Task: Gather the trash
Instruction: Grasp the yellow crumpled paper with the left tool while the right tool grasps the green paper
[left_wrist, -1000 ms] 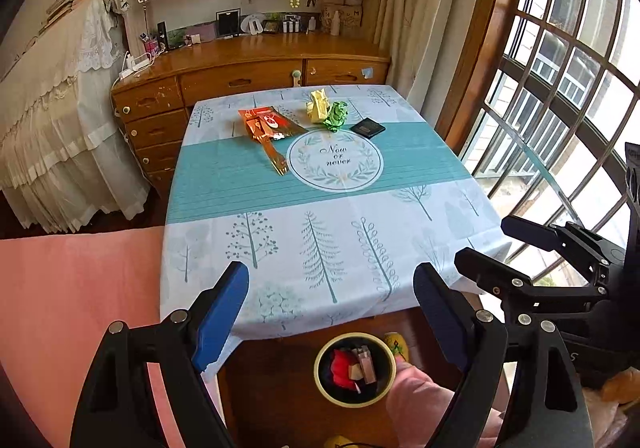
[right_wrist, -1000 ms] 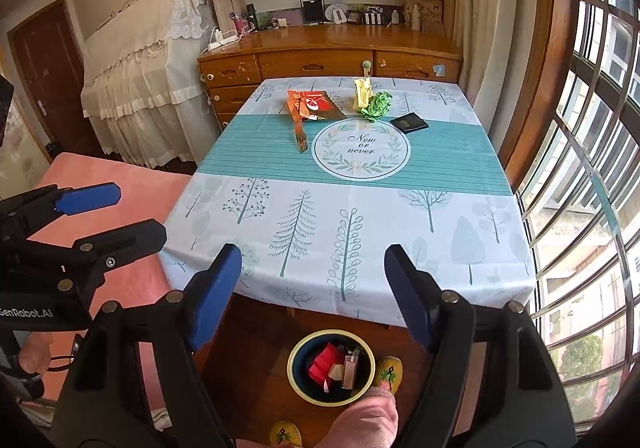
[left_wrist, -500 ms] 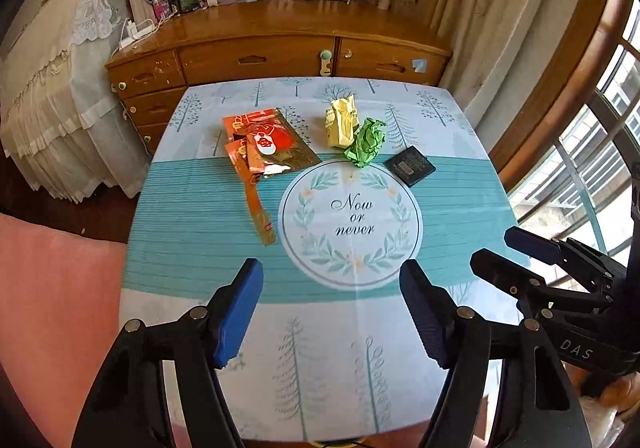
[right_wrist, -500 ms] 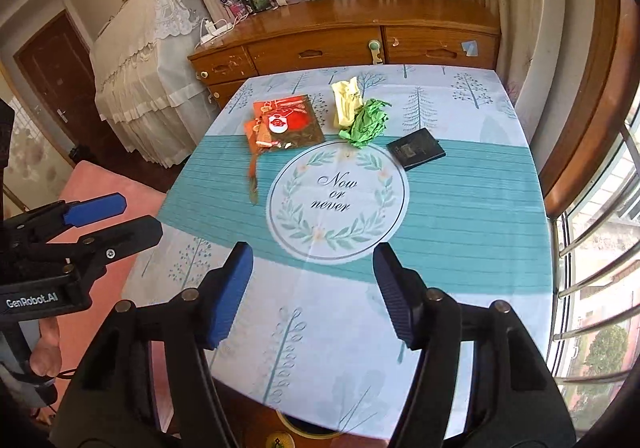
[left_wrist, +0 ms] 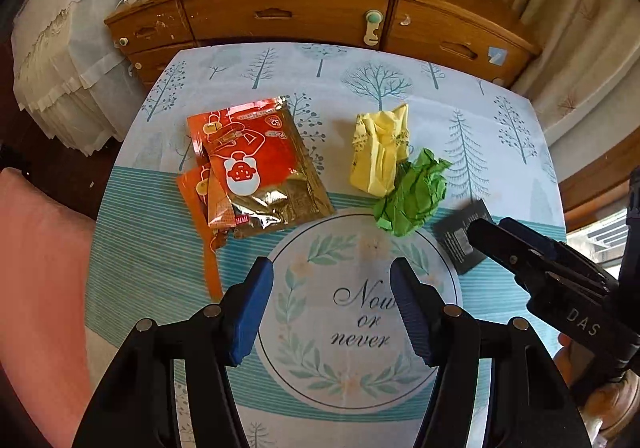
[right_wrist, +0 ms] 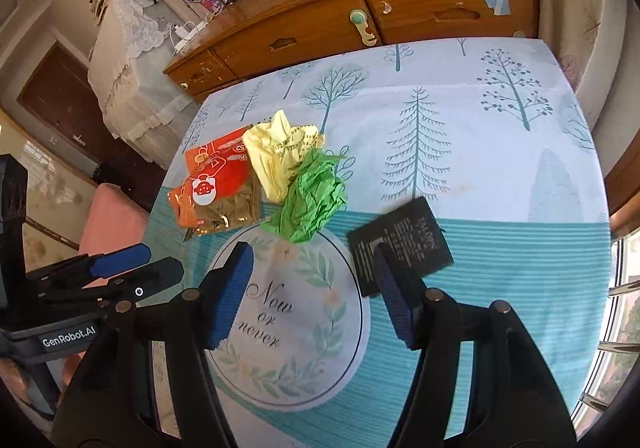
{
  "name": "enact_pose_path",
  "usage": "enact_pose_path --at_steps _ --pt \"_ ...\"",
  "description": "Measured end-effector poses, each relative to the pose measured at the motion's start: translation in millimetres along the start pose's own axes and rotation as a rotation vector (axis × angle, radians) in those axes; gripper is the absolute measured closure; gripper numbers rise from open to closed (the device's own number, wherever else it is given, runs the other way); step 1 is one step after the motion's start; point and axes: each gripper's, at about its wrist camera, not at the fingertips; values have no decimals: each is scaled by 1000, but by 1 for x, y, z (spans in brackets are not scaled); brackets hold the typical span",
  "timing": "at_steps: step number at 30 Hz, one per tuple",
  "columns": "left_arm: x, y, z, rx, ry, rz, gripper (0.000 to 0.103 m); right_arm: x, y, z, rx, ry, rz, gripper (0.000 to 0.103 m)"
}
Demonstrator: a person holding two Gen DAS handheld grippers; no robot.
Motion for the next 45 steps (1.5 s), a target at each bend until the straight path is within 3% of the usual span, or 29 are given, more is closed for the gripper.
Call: enact_pose_path --at_steps 8,10,12,14,24,28,38,39,40,45 --pt "-10 16 -10 -18 5 27 41 5 34 -77 -90 61 -65 43" --pt "-10 21 -13 -24 -7 28 41 6 38 -91 -103 63 -74 48" --pt "-10 26 -18 -31 -23 33 41 9 41 -105 -129 71 -82 74" --pt "-9 33 -24 -37 -44 41 41 11 40 -113 -148 101 -86 74" --pt "19 70 -60 -69 -77 -12 41 39 39 -92 -83 121 -122 75" --pt "31 79 -71 -88 -53 -57 41 47 37 -86 -76 122 -134 75" --pt "39 94 -100 -124 -24 -49 41 51 31 -81 -62 126 -133 75" --pt "38 94 -103 -125 -20 -43 44 51 30 -82 -64 125 -134 75" --pt "37 94 -106 -126 -14 -37 61 52 29 -82 -65 125 -133 75" --pt "33 87 -93 -74 -7 -18 65 50 25 -77 -62 121 -121 75"
Point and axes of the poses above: each gripper's, at about its wrist camera, not at the fingertips, and z roughly against the way its jaws point, x to its right, y to its top, and after that the axes turned 8 degrees about -z, right-handed
